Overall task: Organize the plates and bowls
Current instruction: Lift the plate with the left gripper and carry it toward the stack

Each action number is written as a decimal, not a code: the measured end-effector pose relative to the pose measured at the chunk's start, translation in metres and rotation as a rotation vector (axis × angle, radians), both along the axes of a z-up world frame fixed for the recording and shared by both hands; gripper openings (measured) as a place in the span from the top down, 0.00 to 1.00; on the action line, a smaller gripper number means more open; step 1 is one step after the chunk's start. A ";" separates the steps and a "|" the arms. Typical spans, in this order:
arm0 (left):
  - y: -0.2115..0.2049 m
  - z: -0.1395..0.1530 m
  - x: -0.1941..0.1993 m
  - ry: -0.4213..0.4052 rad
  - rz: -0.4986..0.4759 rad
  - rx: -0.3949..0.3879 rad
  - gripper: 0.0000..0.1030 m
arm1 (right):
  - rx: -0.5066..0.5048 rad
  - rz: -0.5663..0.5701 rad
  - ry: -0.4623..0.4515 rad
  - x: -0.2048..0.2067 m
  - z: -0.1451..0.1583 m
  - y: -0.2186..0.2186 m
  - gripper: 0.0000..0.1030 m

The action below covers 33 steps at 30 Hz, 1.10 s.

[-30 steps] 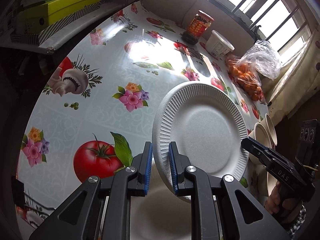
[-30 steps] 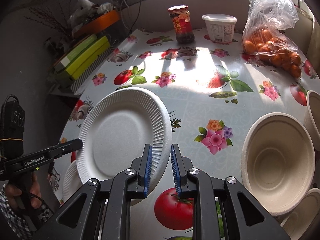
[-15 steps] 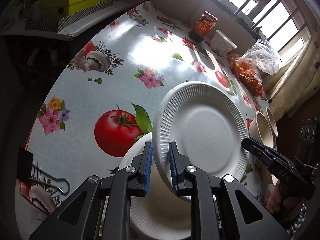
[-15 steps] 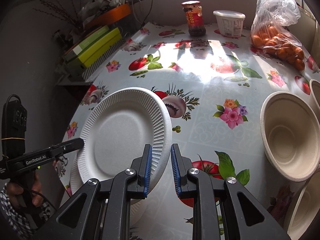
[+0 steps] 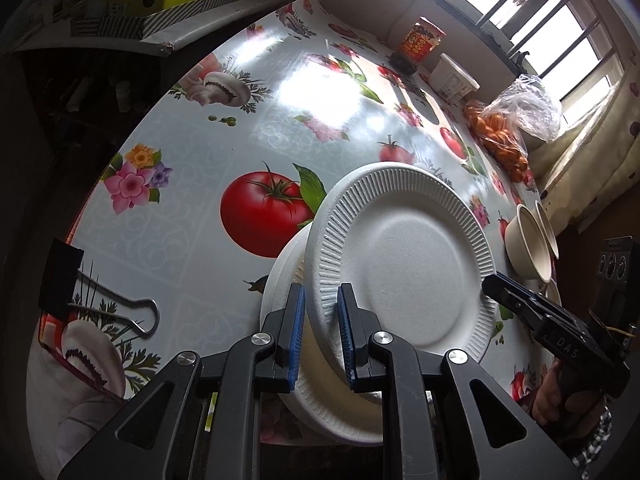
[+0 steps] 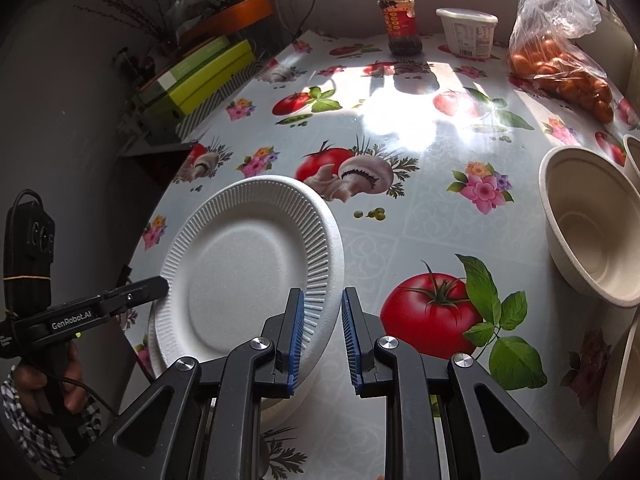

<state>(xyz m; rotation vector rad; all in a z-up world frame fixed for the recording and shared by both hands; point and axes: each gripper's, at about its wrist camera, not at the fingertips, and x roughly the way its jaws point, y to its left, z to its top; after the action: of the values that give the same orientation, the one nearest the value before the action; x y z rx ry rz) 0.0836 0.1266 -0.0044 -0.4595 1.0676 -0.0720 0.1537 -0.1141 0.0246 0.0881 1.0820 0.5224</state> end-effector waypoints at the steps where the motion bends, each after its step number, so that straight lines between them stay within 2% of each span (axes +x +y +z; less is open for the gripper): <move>1: 0.001 0.000 -0.002 -0.003 0.000 -0.002 0.83 | -0.003 0.002 -0.002 -0.001 0.000 0.001 0.82; 33: 0.010 -0.006 -0.033 0.016 0.030 -0.013 0.83 | -0.023 0.022 0.028 -0.022 -0.014 0.014 0.81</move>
<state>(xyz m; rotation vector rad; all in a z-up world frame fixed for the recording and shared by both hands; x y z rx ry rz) 0.0510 0.1369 -0.0108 -0.4887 1.0761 -0.0492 0.1313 -0.0999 0.0108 0.0635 1.1175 0.5296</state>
